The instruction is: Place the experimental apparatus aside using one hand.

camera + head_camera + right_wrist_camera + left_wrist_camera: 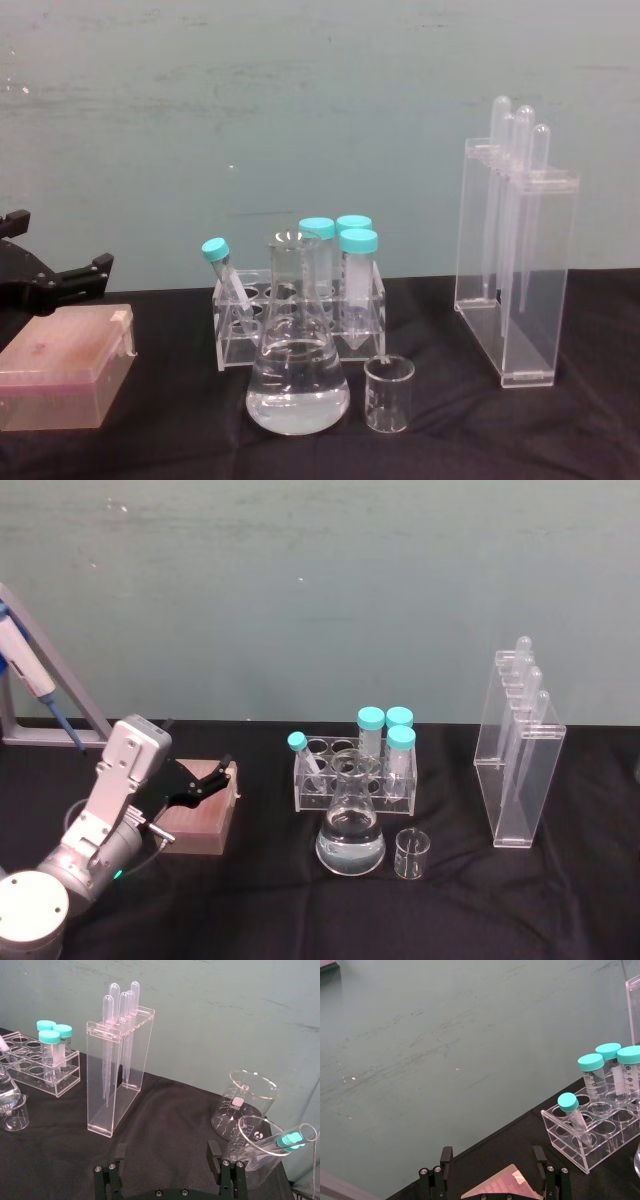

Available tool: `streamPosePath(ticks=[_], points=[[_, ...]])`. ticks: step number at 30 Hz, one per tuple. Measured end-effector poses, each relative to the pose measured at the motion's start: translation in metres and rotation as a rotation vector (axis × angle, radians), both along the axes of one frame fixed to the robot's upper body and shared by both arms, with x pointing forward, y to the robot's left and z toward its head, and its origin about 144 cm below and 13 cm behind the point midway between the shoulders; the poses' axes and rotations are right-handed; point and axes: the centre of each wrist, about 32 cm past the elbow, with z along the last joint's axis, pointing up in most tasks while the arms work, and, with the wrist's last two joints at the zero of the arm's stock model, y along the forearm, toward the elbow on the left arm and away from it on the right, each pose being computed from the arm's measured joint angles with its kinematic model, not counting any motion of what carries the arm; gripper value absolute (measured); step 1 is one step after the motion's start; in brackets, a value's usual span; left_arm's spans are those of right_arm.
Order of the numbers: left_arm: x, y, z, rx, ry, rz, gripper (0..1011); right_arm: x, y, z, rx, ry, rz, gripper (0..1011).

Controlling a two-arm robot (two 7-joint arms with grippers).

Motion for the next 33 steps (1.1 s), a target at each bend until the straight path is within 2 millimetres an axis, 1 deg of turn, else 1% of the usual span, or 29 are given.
streamPosePath(ticks=[27, 33], points=[[0.0, 0.0, 0.0, 0.0, 0.0, 0.0, 1000, 0.0, 0.0, 0.0, 0.0, 0.0, 0.0, 1000], [0.0, 0.0, 0.0, 0.0, 0.0, 0.0, 1000, 0.0004, -0.0009, -0.0045, -0.015, -0.004, 0.003, 1000]])
